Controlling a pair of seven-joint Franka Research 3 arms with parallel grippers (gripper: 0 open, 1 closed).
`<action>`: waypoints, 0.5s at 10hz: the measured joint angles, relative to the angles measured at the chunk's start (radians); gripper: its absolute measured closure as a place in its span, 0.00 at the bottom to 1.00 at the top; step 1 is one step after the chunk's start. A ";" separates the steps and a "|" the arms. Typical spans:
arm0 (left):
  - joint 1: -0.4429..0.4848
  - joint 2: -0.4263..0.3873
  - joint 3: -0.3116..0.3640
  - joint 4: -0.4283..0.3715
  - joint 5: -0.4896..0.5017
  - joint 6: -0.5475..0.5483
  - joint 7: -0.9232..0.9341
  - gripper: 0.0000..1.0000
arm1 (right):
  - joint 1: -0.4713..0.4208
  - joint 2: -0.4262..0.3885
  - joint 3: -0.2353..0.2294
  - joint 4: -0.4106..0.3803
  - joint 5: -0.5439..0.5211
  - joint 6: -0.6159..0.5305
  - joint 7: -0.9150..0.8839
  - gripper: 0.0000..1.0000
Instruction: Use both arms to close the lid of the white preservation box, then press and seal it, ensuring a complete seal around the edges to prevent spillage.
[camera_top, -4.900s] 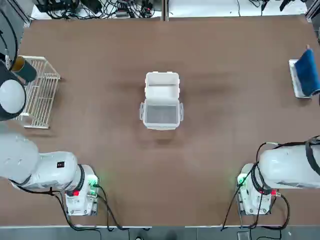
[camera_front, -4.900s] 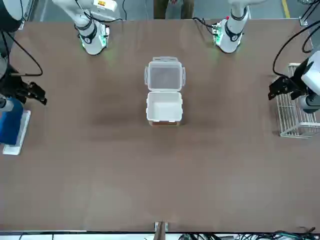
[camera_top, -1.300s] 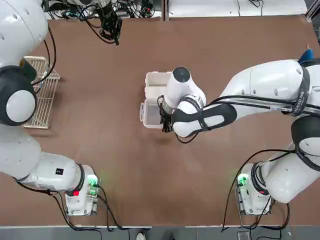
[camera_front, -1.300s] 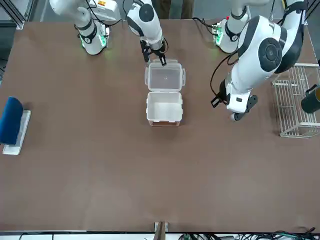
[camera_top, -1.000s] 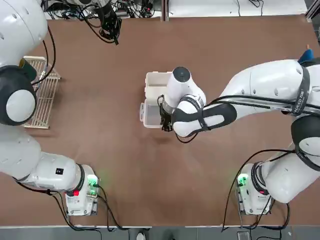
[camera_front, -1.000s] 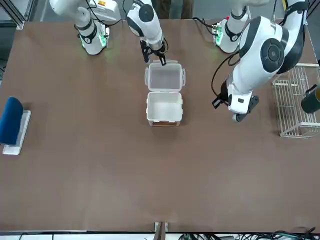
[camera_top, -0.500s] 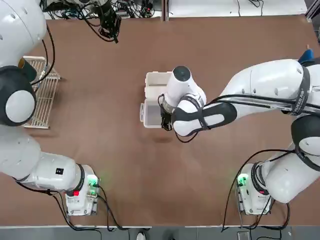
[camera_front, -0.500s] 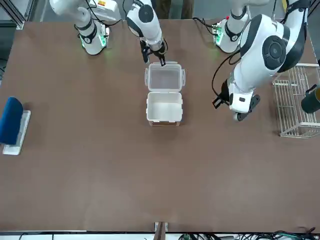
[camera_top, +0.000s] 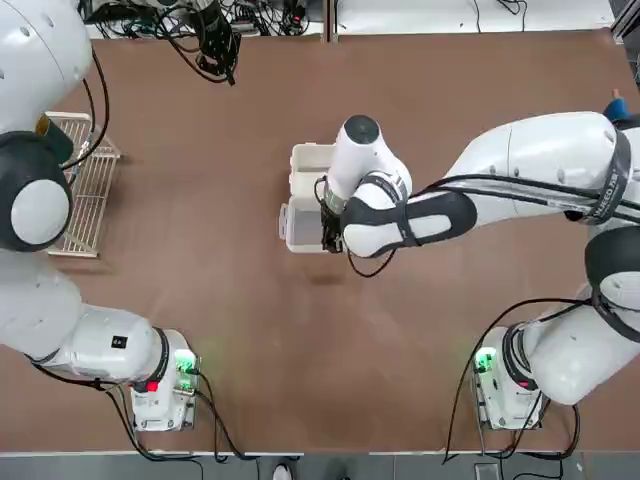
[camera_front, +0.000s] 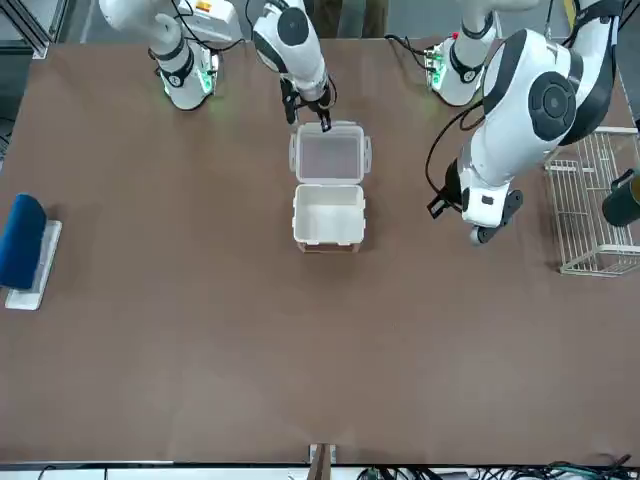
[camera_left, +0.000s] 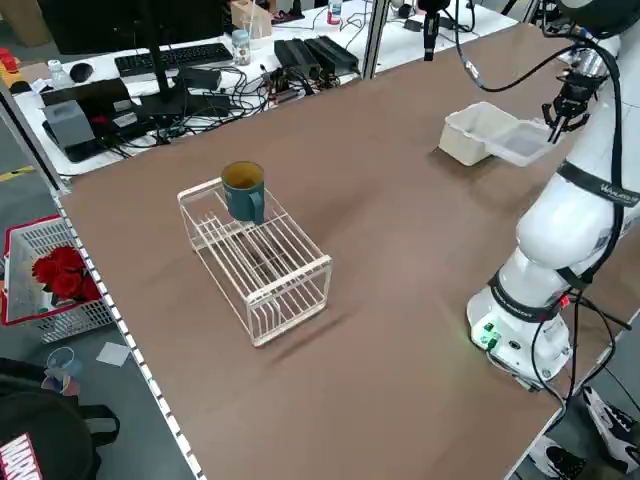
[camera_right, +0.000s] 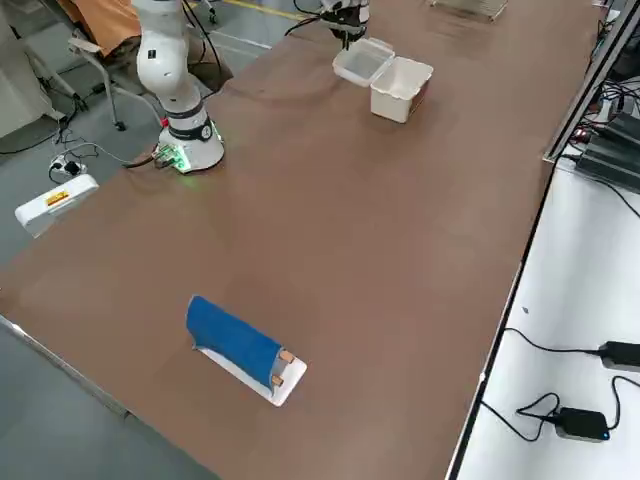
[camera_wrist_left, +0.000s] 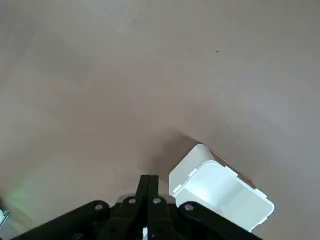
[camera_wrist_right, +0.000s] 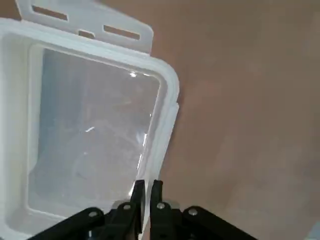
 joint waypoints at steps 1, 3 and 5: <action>0.002 0.000 0.000 0.002 0.000 0.000 0.000 0.99 | -0.011 -0.001 0.004 0.008 0.002 -0.011 0.000 0.92; 0.006 0.000 0.002 0.009 0.000 0.001 0.000 0.99 | -0.043 -0.005 0.010 0.049 0.013 -0.065 -0.017 0.92; 0.008 0.000 0.003 0.020 0.000 0.001 0.000 0.99 | -0.070 -0.020 0.015 0.086 0.022 -0.115 -0.033 0.92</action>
